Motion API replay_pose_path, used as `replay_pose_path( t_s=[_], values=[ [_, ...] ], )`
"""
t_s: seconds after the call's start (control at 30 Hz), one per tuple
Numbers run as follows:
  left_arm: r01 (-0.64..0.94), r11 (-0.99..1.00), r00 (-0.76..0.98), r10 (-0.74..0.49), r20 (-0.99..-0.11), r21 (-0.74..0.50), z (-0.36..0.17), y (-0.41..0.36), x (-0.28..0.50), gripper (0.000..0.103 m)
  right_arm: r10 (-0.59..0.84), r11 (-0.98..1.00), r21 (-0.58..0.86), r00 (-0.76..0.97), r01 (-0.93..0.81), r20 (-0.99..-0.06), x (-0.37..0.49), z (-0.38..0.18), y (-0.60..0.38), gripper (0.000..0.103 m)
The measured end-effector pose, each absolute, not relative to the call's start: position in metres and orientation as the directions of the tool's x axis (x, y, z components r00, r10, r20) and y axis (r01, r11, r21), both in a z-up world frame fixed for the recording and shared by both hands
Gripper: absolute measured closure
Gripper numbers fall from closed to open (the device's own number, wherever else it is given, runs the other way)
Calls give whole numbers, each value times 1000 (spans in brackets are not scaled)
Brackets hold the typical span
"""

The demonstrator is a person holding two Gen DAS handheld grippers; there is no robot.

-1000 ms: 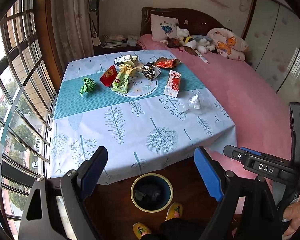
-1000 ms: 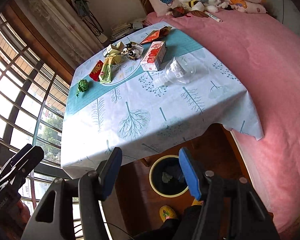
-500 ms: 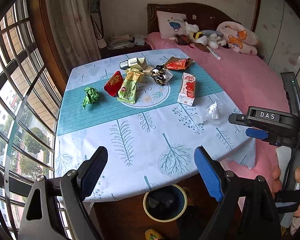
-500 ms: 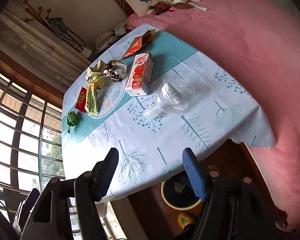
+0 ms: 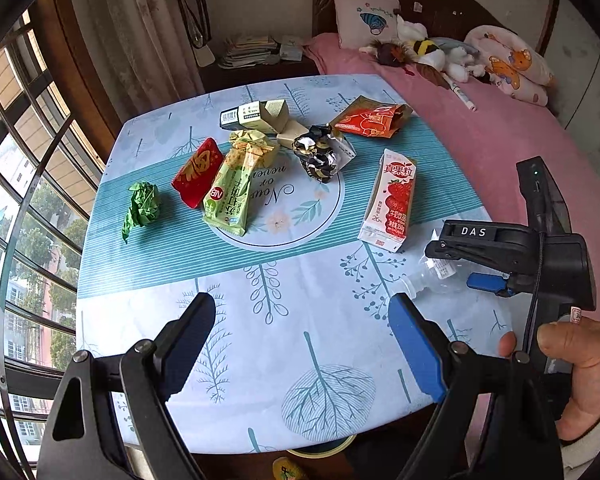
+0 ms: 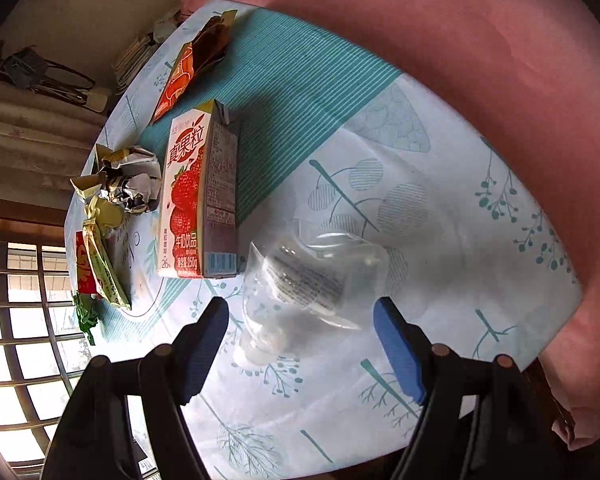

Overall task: Collect trash
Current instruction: 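Grasp the clear plastic bottle with the right tool, then grasp the strawberry milk carton with the left tool while the right tool holds the bottle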

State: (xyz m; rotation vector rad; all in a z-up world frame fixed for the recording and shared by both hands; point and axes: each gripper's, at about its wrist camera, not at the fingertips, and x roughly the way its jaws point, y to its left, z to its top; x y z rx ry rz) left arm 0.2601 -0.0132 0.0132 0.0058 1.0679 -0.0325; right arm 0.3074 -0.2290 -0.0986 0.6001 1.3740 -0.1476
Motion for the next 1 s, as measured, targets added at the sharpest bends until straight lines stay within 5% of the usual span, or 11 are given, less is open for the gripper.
replay_pose_path(
  t_s=[0.2,0.3,0.43,0.93,1.0],
  values=[
    [8,1000,460,2,-888,6,5,-35,295,16,204,918,245,160,311,-966,337,-113,-226,26],
    [-8,1000,452,13,-892,10,0,-43,312,16,244,937,276,161,215,-956,343,-112,-227,61],
    [-11,1000,425,-3,-905,-8,-11,-55,338,16,273,946,297,174,131,-946,343,-110,-241,67],
    [106,994,260,-35,-965,-8,-83,-124,426,16,342,931,359,183,68,-922,324,-99,-285,68],
    [125,992,244,-35,-969,-5,-90,-129,433,37,343,931,359,179,65,-922,322,-100,-287,68]
  ],
)
